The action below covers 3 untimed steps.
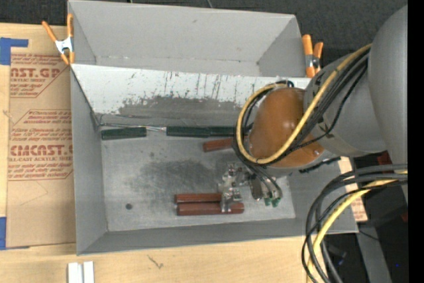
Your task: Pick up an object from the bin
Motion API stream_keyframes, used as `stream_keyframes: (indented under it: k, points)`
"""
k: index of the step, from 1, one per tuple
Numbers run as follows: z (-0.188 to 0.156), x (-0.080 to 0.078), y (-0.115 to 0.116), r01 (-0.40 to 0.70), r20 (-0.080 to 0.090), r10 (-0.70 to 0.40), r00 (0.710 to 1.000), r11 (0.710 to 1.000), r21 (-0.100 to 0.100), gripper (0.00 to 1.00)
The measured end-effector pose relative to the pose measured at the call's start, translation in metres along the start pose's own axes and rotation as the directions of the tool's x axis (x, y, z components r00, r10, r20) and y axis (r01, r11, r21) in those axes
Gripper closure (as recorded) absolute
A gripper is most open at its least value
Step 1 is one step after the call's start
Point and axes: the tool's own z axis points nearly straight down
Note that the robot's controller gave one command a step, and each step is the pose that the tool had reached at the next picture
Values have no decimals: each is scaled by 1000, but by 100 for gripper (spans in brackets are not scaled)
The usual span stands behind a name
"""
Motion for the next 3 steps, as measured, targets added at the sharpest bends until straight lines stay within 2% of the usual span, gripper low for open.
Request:
stream_keyframes:
  k: [2,3]
  points:
    - [0,0,0,0,1,0,1000,1000,0,100]
    - [-130,8,4,69,-9,-69,998,998,-2,100]
